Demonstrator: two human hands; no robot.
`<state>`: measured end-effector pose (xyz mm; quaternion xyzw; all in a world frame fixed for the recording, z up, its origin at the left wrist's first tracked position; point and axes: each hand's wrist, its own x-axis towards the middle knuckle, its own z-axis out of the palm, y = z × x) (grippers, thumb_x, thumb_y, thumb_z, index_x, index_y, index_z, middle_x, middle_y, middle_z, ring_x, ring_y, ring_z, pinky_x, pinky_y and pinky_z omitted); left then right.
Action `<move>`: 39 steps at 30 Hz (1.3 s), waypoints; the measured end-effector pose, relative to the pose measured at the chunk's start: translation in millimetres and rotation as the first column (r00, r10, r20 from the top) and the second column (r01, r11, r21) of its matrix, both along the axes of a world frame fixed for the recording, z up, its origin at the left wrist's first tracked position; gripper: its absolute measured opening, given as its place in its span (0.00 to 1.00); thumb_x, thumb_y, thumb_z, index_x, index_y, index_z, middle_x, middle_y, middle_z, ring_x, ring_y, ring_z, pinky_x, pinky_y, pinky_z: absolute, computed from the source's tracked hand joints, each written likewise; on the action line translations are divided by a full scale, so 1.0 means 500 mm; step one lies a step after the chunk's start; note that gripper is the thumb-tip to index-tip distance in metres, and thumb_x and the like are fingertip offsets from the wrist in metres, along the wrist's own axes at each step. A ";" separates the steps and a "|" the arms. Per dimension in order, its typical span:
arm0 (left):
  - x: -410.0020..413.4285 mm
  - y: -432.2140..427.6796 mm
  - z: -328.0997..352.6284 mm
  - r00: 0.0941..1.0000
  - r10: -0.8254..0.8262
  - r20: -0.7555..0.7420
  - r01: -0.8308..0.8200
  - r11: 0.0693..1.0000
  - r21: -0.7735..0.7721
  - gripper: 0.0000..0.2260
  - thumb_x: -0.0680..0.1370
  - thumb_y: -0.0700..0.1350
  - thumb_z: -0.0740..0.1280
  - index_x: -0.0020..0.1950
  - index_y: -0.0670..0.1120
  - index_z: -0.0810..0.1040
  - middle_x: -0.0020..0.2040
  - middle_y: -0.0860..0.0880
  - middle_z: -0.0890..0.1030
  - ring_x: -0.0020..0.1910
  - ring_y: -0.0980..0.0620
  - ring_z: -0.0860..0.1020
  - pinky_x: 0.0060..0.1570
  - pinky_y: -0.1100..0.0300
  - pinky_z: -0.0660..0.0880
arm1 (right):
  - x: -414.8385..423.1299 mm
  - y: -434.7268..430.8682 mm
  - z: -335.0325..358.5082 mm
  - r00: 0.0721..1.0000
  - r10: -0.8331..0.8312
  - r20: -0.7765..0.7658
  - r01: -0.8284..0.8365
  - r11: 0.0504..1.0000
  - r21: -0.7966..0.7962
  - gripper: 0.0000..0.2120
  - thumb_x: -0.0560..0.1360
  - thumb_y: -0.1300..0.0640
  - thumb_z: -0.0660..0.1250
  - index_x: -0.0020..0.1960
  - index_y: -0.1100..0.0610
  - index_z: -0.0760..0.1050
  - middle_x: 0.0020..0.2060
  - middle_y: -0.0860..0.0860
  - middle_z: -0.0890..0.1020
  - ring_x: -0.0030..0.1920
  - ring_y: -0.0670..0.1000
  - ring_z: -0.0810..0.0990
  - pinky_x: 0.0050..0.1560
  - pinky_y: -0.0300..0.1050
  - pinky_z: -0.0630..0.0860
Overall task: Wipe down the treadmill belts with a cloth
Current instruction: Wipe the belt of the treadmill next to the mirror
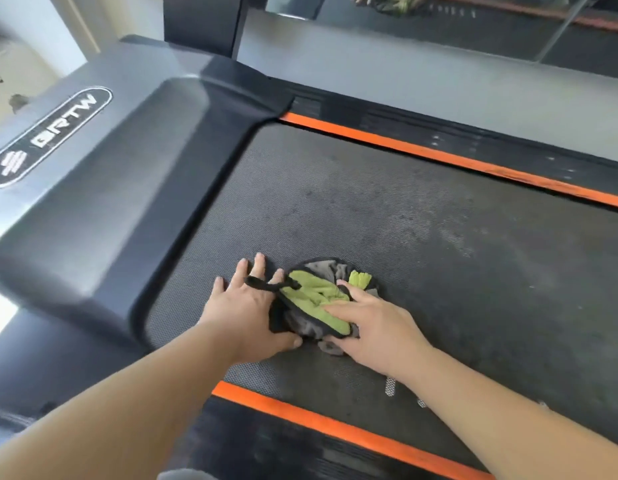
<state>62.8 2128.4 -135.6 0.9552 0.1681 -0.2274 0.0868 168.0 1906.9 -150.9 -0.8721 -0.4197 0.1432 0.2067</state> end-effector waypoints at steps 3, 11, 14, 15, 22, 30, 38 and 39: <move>-0.100 0.052 -0.023 0.986 0.008 0.168 -0.026 0.994 0.102 0.45 0.72 0.80 0.52 0.84 0.58 0.53 0.85 0.48 0.41 0.84 0.45 0.42 0.80 0.37 0.46 | 0.001 0.018 0.011 0.999 -0.035 0.003 0.035 0.995 -0.094 0.23 0.75 0.41 0.72 0.69 0.32 0.74 0.80 0.44 0.64 0.73 0.46 0.72 0.64 0.46 0.74; -0.154 0.071 -0.047 0.984 0.020 0.175 -0.050 0.984 0.169 0.40 0.74 0.80 0.38 0.83 0.64 0.39 0.85 0.51 0.42 0.83 0.42 0.41 0.76 0.31 0.49 | 0.091 0.142 -0.027 0.913 -0.380 0.150 0.396 0.912 -0.105 0.20 0.80 0.43 0.67 0.71 0.46 0.75 0.75 0.63 0.70 0.75 0.61 0.68 0.60 0.55 0.75; -0.158 0.073 -0.047 0.977 0.045 0.206 -0.079 0.984 0.160 0.40 0.74 0.80 0.39 0.83 0.64 0.44 0.85 0.50 0.45 0.84 0.42 0.44 0.76 0.31 0.51 | 0.043 0.166 -0.026 0.900 -0.409 0.150 0.418 0.908 -0.027 0.17 0.79 0.42 0.67 0.65 0.46 0.77 0.72 0.62 0.73 0.74 0.62 0.70 0.59 0.55 0.76; -0.156 0.074 -0.045 0.977 0.049 0.209 -0.083 0.984 0.157 0.40 0.74 0.80 0.40 0.83 0.64 0.45 0.85 0.50 0.46 0.84 0.43 0.45 0.76 0.31 0.51 | 0.009 0.163 -0.031 0.921 -0.355 0.160 0.359 0.933 0.005 0.17 0.78 0.42 0.69 0.64 0.46 0.78 0.72 0.61 0.74 0.72 0.61 0.72 0.58 0.54 0.77; -0.157 0.077 -0.049 0.981 0.043 0.191 -0.077 0.982 0.173 0.36 0.76 0.75 0.42 0.83 0.65 0.46 0.85 0.51 0.48 0.84 0.43 0.46 0.76 0.34 0.52 | -0.030 0.045 -0.060 0.886 0.441 0.143 -0.458 0.880 0.122 0.24 0.72 0.53 0.74 0.68 0.46 0.78 0.63 0.40 0.82 0.77 0.48 0.67 0.62 0.49 0.80; -0.158 0.078 -0.059 0.963 0.090 0.253 -0.140 0.972 0.187 0.32 0.82 0.64 0.48 0.83 0.50 0.59 0.84 0.45 0.57 0.83 0.43 0.56 0.74 0.33 0.60 | 0.184 0.138 -0.034 0.898 -0.390 0.204 0.405 0.914 -0.037 0.17 0.78 0.39 0.65 0.62 0.45 0.79 0.57 0.57 0.79 0.57 0.65 0.78 0.51 0.53 0.75; -0.161 0.078 -0.058 0.953 0.074 0.293 -0.130 0.975 0.179 0.28 0.81 0.54 0.54 0.78 0.43 0.69 0.80 0.41 0.66 0.81 0.40 0.61 0.71 0.31 0.63 | -0.101 0.185 -0.058 0.976 0.035 0.214 -0.054 0.995 0.083 0.22 0.70 0.48 0.74 0.64 0.45 0.78 0.57 0.46 0.84 0.67 0.57 0.78 0.51 0.51 0.82; -0.161 0.079 -0.058 0.949 0.080 0.305 -0.140 0.973 0.181 0.28 0.80 0.53 0.54 0.77 0.42 0.70 0.79 0.40 0.67 0.80 0.39 0.62 0.71 0.31 0.63 | -0.095 0.165 -0.057 0.961 0.197 0.192 -0.224 0.966 0.131 0.25 0.68 0.51 0.75 0.65 0.45 0.79 0.59 0.43 0.84 0.71 0.53 0.76 0.56 0.50 0.82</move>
